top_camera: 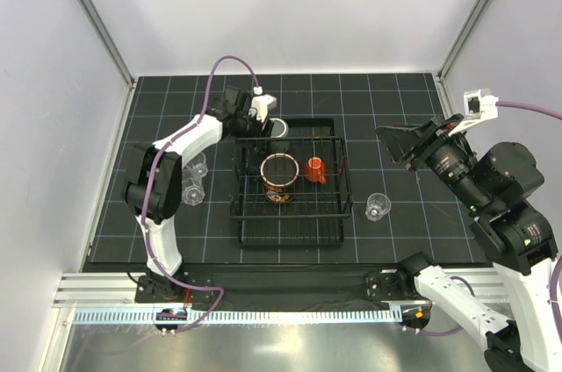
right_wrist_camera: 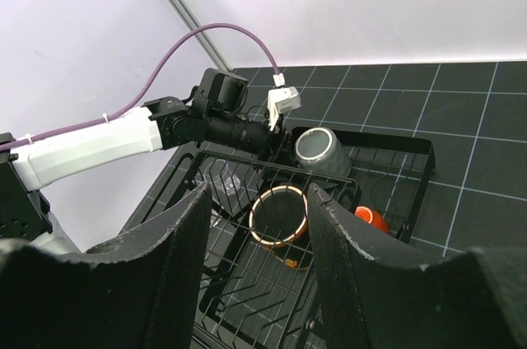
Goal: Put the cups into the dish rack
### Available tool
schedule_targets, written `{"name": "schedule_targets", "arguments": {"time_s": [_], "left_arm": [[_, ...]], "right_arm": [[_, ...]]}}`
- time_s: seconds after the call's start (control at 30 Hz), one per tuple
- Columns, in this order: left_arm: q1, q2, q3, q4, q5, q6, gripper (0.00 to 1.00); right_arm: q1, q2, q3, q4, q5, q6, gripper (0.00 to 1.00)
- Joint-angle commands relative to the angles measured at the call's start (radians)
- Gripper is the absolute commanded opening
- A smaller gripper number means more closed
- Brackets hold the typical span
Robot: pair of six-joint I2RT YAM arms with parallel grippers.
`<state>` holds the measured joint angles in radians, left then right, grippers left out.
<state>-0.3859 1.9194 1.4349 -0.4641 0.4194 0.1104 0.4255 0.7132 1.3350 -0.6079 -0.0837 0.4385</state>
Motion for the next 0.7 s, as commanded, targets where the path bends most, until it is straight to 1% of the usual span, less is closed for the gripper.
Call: {"name": "schedule_targets", "arguments": {"time_s": [0.0,0.23,0.33,0.43,0.57,0.67], "left_arm": [[0.018,-0.056,0.009,0.007,0.061,0.017,0.58],[0.079,-0.072,0.004,0.015,0.127,-0.012,0.59],[0.107,-0.109,-0.017,0.045,0.154,-0.038,0.60],[0.111,-0.148,-0.030,0.058,0.168,-0.052,0.62],[0.111,-0.178,-0.021,0.044,0.134,-0.078,0.63],[0.111,-0.186,0.024,0.009,0.069,-0.107,0.64]], "right_arm": [[0.004,0.005,-0.007,0.019,0.010,-0.021,0.52],[0.006,0.008,-0.016,0.022,0.007,-0.021,0.52],[0.004,0.009,-0.020,0.028,0.004,-0.023,0.52],[0.006,0.014,-0.020,0.031,-0.001,-0.021,0.52],[0.006,0.015,-0.033,0.037,0.004,-0.024,0.52],[0.004,0.019,-0.039,0.037,0.007,-0.027,0.52]]}}
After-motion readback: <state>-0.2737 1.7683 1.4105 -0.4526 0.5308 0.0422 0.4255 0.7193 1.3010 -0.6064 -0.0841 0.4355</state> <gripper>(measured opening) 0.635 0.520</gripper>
